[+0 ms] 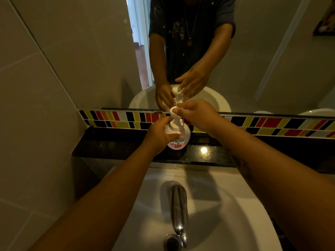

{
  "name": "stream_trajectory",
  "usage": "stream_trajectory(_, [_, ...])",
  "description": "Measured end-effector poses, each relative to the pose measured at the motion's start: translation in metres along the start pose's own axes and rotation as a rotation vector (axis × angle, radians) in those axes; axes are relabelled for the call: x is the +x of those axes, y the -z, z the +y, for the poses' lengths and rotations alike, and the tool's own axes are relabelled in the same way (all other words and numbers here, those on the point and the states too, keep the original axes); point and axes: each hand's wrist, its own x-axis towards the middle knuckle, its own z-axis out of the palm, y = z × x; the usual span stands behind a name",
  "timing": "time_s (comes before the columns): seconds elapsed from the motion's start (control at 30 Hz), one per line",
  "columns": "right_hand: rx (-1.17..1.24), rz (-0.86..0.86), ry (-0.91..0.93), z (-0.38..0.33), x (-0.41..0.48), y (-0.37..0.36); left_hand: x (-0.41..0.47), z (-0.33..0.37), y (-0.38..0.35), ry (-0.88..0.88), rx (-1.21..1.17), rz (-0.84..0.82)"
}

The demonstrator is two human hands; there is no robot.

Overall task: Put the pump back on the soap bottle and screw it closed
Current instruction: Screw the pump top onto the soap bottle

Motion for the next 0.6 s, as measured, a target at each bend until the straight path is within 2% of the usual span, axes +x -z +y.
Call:
stream_trajectory(0.2, [-0.087,0.037,-0.006,0.008,0.004,-0.005,-0.001,-0.009,0.007,0.017,-0.001,-0.03])
stream_trajectory(0.6, [-0.094,0.056,0.002,0.01,0.002,-0.007,0.007,-0.014,0.017,-0.008,0.032,-0.13])
